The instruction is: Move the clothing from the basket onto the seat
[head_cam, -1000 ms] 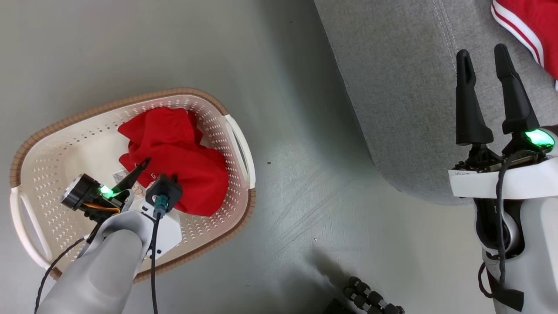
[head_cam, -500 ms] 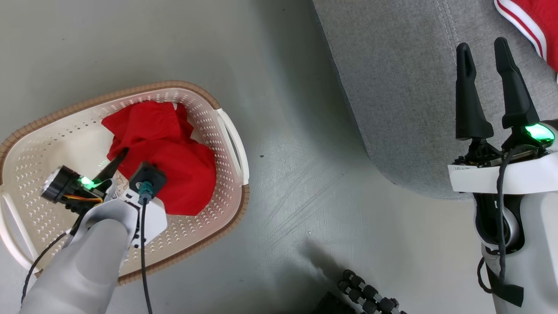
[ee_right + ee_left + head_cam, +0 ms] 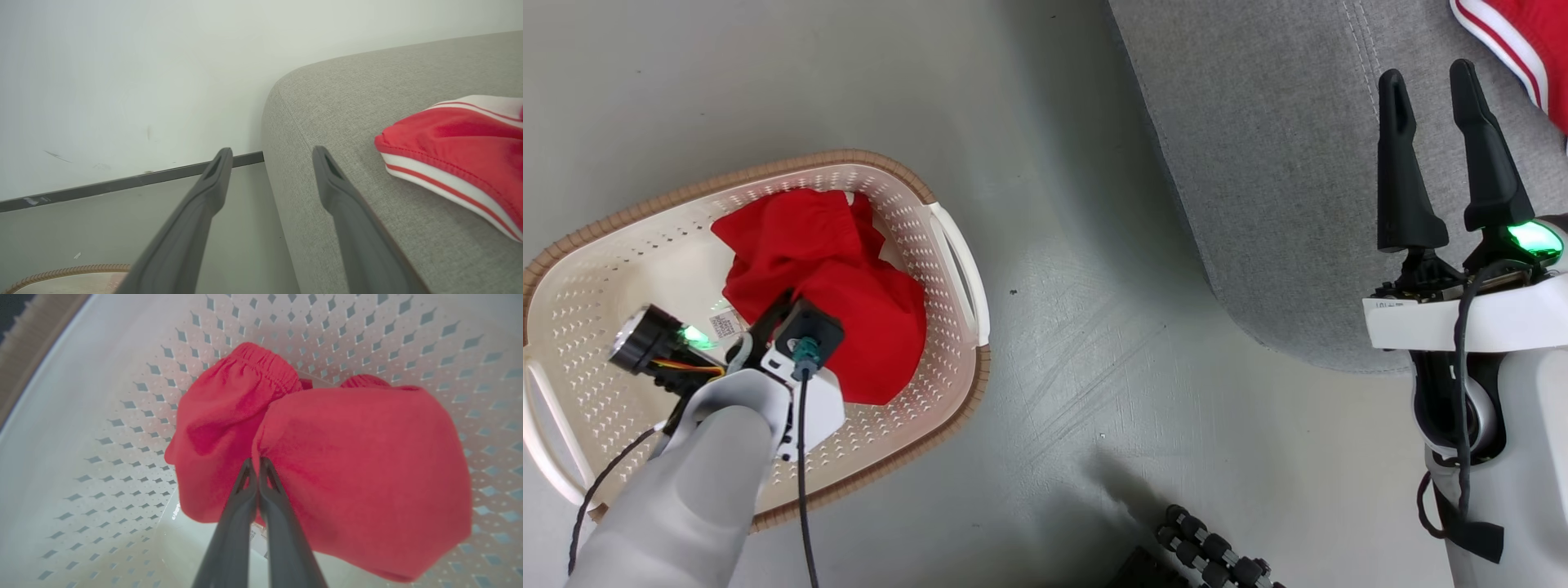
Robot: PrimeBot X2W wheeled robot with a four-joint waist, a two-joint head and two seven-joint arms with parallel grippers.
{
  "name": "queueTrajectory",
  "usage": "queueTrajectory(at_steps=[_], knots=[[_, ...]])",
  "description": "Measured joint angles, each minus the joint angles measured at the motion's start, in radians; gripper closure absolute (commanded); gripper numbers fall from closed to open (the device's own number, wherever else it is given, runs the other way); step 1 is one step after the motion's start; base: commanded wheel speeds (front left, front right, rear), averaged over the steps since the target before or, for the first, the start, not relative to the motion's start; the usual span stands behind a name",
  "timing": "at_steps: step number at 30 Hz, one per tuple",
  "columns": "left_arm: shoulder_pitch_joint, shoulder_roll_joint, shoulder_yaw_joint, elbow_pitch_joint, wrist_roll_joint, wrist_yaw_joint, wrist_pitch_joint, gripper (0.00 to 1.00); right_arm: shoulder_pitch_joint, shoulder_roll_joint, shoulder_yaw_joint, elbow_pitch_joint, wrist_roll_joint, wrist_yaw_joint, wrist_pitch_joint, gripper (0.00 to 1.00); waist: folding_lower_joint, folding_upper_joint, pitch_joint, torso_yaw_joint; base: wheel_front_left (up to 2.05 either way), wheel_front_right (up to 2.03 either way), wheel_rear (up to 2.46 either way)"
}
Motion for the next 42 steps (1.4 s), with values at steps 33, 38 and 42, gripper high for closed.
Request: queueTrajectory(at_steps=[33,38,42], knots=[[0.08,-0.004,0.087,-0.351,-0.106,0.059,-0.12,1.0,-0.079,-0.013,0.161,0.128,-0.165,0.0,-0.005,0.0,0.0,0.0,-0.14,0.105,0.0,0.0,0.0],[0.11,0.0,0.095,-0.475,-0.113,0.069,-0.121,1.0,-0.079,-0.04,0.18,0.148,-0.176,0.0,-0.005,0.0,0.0,0.0,-0.177,0.132,0.0,0.0,0.0],[0.126,0.013,0.099,-0.557,-0.116,0.072,-0.122,1.0,-0.079,-0.056,0.203,0.171,-0.178,0.0,-0.005,0.0,0.0,0.0,-0.211,0.157,0.0,0.0,0.0]])
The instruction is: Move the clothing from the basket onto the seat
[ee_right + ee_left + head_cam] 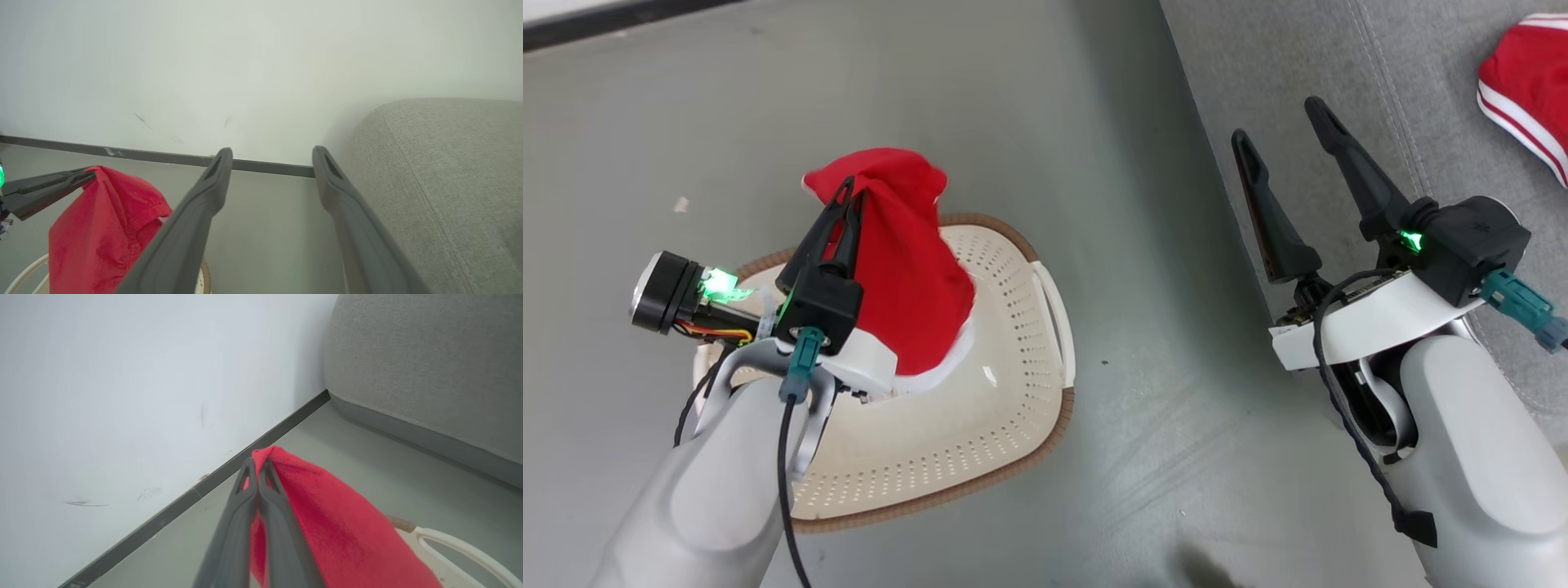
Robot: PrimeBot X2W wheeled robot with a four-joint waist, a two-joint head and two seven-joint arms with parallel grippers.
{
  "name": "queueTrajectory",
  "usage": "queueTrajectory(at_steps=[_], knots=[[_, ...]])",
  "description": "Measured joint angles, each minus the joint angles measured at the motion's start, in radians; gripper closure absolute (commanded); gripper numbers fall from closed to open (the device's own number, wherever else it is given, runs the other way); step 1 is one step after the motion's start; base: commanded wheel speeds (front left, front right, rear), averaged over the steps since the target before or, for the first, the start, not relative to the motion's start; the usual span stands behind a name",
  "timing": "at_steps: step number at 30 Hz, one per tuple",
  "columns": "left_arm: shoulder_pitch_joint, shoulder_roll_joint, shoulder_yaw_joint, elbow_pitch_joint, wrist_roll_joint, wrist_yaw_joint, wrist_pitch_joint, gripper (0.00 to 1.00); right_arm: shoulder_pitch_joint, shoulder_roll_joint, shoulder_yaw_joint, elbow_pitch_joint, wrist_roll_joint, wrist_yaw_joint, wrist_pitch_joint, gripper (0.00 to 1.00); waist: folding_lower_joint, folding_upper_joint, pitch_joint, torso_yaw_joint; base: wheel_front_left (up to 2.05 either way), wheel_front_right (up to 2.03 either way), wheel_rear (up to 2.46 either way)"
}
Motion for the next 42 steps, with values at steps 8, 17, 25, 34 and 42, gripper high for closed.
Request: queueTrajectory(at_steps=[8,17,25,34,42], knots=[[0.025,0.035,0.0,-0.132,-0.009,-0.028,0.0,1.0,0.001,-0.04,0.055,0.043,-0.011,0.0,0.0,0.0,0.0,0.0,-0.075,0.049,0.0,0.0,0.0],[0.045,0.056,-0.027,-0.194,-0.036,-0.098,0.0,1.0,0.004,-0.086,0.154,0.097,-0.019,0.0,0.0,0.0,0.0,0.0,-0.17,0.095,0.0,0.0,0.0],[0.045,0.067,-0.055,-0.237,-0.043,-0.151,0.0,1.0,0.006,-0.138,0.244,0.14,-0.019,0.0,0.0,0.0,0.0,0.0,-0.257,0.126,0.0,0.0,0.0],[0.045,0.064,-0.08,-0.271,-0.059,-0.194,0.0,1.0,0.01,-0.187,0.403,0.18,-0.017,0.0,0.0,0.0,0.0,0.0,-0.356,0.155,0.0,0.0,0.0],[0.045,0.055,-0.099,-0.291,-0.069,-0.224,0.0,1.0,0.034,-0.193,0.473,0.183,0.048,0.0,0.0,0.0,0.0,0.0,-0.441,0.175,0.0,0.0,0.0]])
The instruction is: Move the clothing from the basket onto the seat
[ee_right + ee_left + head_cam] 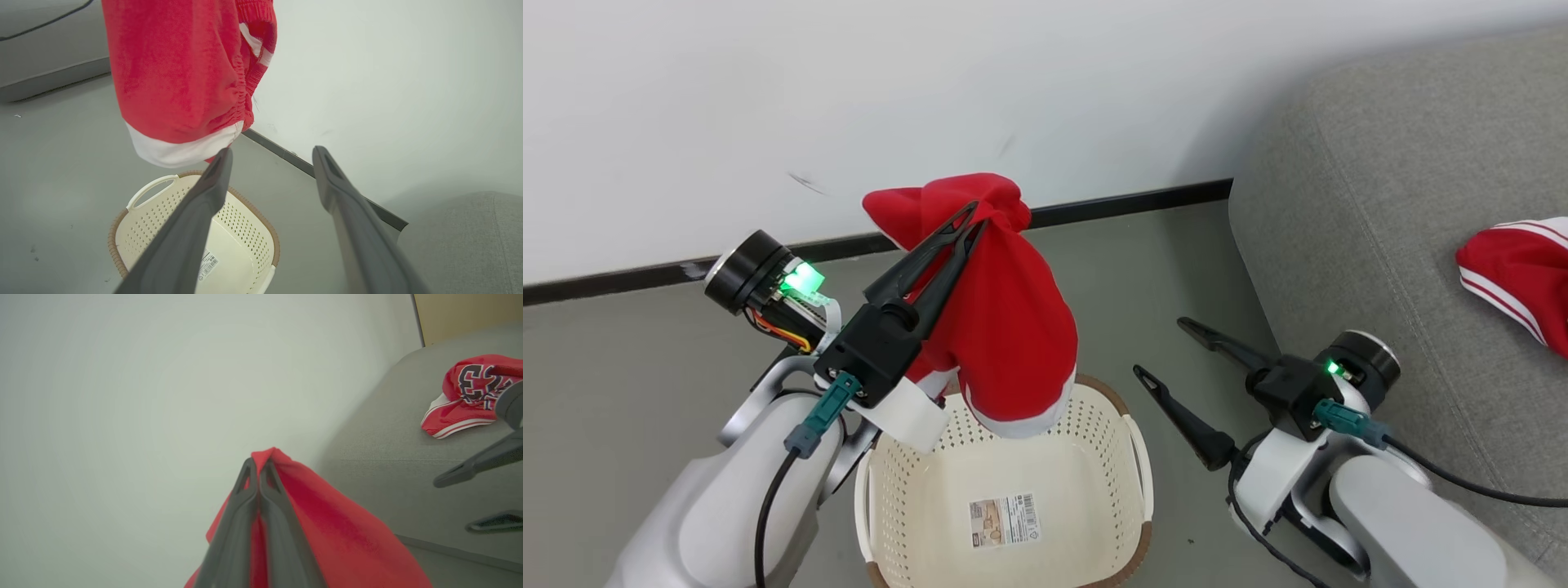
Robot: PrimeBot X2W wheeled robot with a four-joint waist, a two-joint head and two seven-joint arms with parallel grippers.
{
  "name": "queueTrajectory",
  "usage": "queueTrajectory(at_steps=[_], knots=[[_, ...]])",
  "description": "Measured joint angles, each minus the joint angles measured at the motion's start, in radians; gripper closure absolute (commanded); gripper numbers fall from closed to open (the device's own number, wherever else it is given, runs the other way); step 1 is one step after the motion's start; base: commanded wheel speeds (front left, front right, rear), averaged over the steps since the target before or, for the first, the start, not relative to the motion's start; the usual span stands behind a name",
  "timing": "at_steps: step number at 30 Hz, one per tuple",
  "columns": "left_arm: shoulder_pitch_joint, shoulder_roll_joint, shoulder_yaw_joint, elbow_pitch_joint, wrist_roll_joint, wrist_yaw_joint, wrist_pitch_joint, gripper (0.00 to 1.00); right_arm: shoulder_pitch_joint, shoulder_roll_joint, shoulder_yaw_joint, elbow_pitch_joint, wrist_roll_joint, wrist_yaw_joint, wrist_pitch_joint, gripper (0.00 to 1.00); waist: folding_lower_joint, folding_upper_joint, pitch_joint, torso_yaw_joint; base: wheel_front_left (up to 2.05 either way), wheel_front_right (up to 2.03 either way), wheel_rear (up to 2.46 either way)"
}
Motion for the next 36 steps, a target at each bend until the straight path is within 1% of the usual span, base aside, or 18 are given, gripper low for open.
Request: queueTrajectory(at_steps=[1,2,4,5,6,8,11,15,17,26,31,36], knots=[[0.0,-0.001,-0.002,-0.001,0.0,-0.003,0.0,1.0,0.005,0.001,0.009,-0.002,0.024,0.0,0.0,0.0,0.0,0.0,-0.01,0.002,0.0,0.0,0.0],[0.0,-0.001,-0.002,-0.001,0.0,-0.003,0.0,1.0,0.005,0.001,0.009,-0.002,0.024,0.0,0.0,0.0,0.0,0.0,-0.01,0.002,0.0,0.0,0.0],[0.0,-0.005,-0.006,-0.002,-0.001,-0.008,0.0,1.0,0.017,0.007,0.034,-0.003,0.075,0.0,0.0,0.0,0.0,0.0,-0.03,0.006,0.0,0.0,0.0],[0.0,-0.007,-0.007,-0.003,-0.003,-0.012,0.0,1.0,0.021,0.012,0.05,-0.005,0.101,0.0,0.0,0.0,0.0,0.0,-0.04,0.008,0.0,0.0,0.0],[0.0,-0.011,-0.011,-0.003,-0.01,-0.012,0.0,1.0,0.029,0.019,0.088,-0.017,0.144,0.0,0.0,0.0,0.0,0.0,-0.058,0.012,0.0,0.0,0.0],[0.0,-0.012,-0.016,-0.003,-0.011,-0.02,0.0,1.0,0.032,0.023,0.131,-0.027,0.177,0.0,0.0,0.0,0.0,0.0,-0.076,0.016,0.0,0.0,0.0],[0.001,-0.014,-0.021,-0.003,-0.017,-0.02,0.001,1.0,0.032,0.02,0.187,-0.05,0.221,0.0,0.0,0.0,-0.0001,0.0,-0.102,0.021,0.0,0.0,0.0],[0.021,-0.017,-0.028,-0.004,-0.034,-0.021,0.005,1.0,0.032,0.008,0.221,-0.077,0.277,0.0,0.0,0.0,0.0,0.0,-0.133,0.029,0.0,0.0,0.0],[0.032,-0.018,-0.034,-0.004,-0.036,-0.029,0.007,1.0,0.032,-0.001,0.233,-0.09,0.296,0.0,0.0,0.0,0.0,0.0,-0.148,0.033,0.0,0.0,0.0],[0.045,-0.019,-0.046,-0.013,-0.044,-0.03,0.024,1.0,0.033,-0.023,0.233,-0.095,0.389,0.0,0.0,0.0,0.0,0.0,-0.202,0.047,0.0,0.0,0.0],[0.057,-0.024,-0.067,-0.024,-0.044,-0.039,0.038,1.0,0.036,-0.017,0.252,-0.089,0.467,0.0,0.002,0.0,0.0,0.0,-0.222,0.057,0.0,0.0,0.0],[0.057,-0.041,-0.087,-0.04,-0.045,-0.047,0.05,1.0,0.037,0.004,0.271,-0.073,0.537,0.0,0.013,0.0,0.0,0.0,-0.235,0.069,0.0,0.0,0.0]])
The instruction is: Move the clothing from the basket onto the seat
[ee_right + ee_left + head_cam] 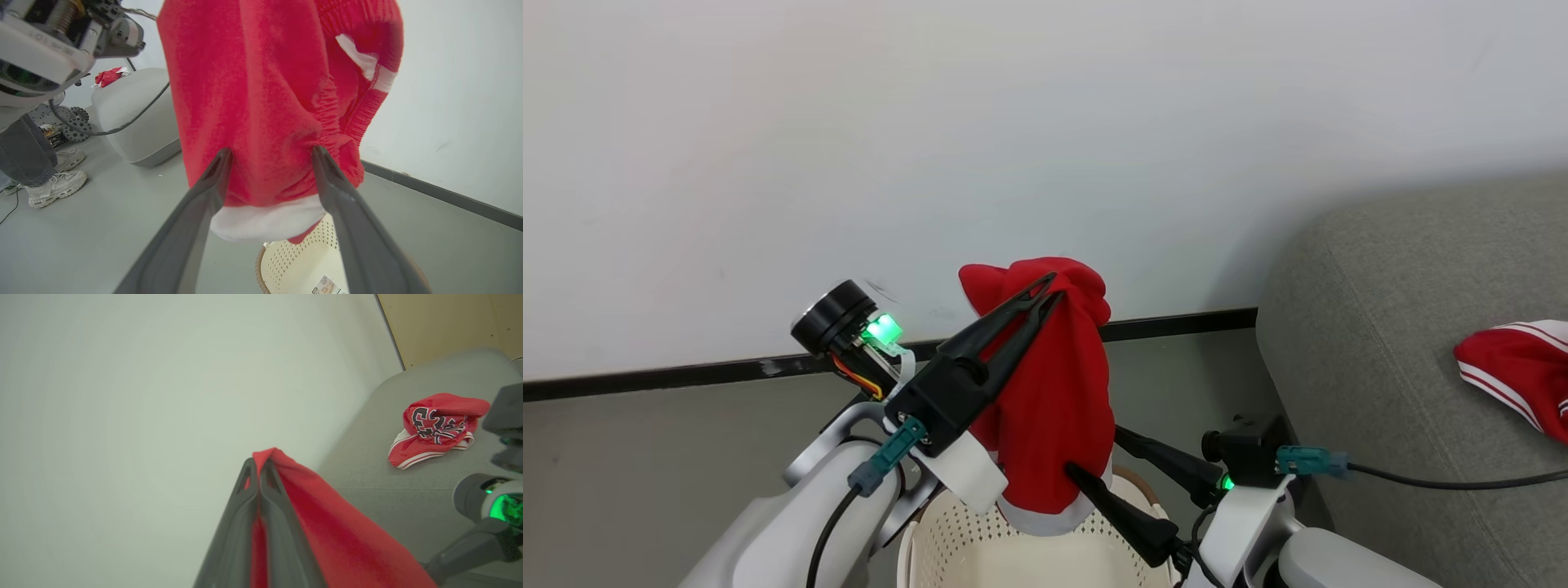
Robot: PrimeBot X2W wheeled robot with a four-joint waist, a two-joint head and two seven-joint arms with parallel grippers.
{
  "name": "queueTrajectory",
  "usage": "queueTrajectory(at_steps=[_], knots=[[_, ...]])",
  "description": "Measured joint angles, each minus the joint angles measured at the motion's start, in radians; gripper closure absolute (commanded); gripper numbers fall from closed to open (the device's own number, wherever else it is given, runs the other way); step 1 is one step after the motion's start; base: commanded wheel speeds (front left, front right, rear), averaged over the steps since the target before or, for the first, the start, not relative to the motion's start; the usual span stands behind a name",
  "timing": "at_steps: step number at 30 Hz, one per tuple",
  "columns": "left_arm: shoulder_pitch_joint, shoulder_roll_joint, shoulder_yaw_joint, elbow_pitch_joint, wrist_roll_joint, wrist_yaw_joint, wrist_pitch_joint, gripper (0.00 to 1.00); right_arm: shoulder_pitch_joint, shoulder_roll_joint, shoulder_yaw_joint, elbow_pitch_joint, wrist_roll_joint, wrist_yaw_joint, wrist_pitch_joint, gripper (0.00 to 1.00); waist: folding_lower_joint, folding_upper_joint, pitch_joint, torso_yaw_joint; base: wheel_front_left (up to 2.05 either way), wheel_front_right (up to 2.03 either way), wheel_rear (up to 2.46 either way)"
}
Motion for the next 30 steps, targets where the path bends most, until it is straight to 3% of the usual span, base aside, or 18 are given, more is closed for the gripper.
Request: queueTrajectory(at_steps=[12,13,15,18,21,22,23,30], knots=[[0.001,-0.016,-0.036,-0.023,-0.017,-0.016,0.028,1.0,-0.036,0.046,0.037,0.106,0.045,0.0,0.032,0.01,0.0,0.0,-0.012,0.028,0.0,0.0,0.0],[0.001,-0.017,-0.037,-0.024,-0.017,-0.016,0.028,1.0,-0.045,0.051,0.041,0.114,0.045,0.0,0.032,0.09,0.0,0.0,-0.012,0.03,0.0,0.0,0.0],[0.003,-0.019,-0.038,-0.026,-0.021,-0.016,0.032,1.0,-0.06,0.058,0.047,0.123,0.045,0.0,0.032,0.5,0.0,0.0,-0.011,0.032,0.0,0.0,0.0],[0.006,-0.019,-0.038,-0.026,-0.027,-0.016,0.035,1.0,-0.084,0.069,0.058,0.142,0.041,0.0,0.03,0.57,0.0,0.0,-0.01,0.034,0.0,0.0,0.0],[0.019,-0.019,-0.033,-0.026,-0.033,-0.016,0.035,1.0,-0.098,0.077,0.068,0.157,0.03,0.0,0.026,0.71,0.0,0.0,-0.01,0.031,0.0,0.0,0.0],[0.025,-0.019,-0.033,-0.026,-0.041,-0.016,0.036,1.0,-0.103,0.077,0.076,0.164,0.022,0.0,0.026,0.92,-0.0001,0.0,-0.009,0.03,0.0,0.0,0.0],[0.028,-0.019,-0.032,-0.025,-0.046,-0.016,0.039,1.0,-0.108,0.077,0.081,0.172,0.016,0.0,0.024,1.0,0.0,0.0,-0.009,0.029,0.0,0.0,0.0],[0.062,-0.009,-0.001,0.015,-0.079,-0.012,0.044,1.0,-0.11,0.04,0.084,0.201,-0.003,0.0,0.014,1.0,-0.0001,0.0,-0.009,0.011,0.0,0.0,0.0]])
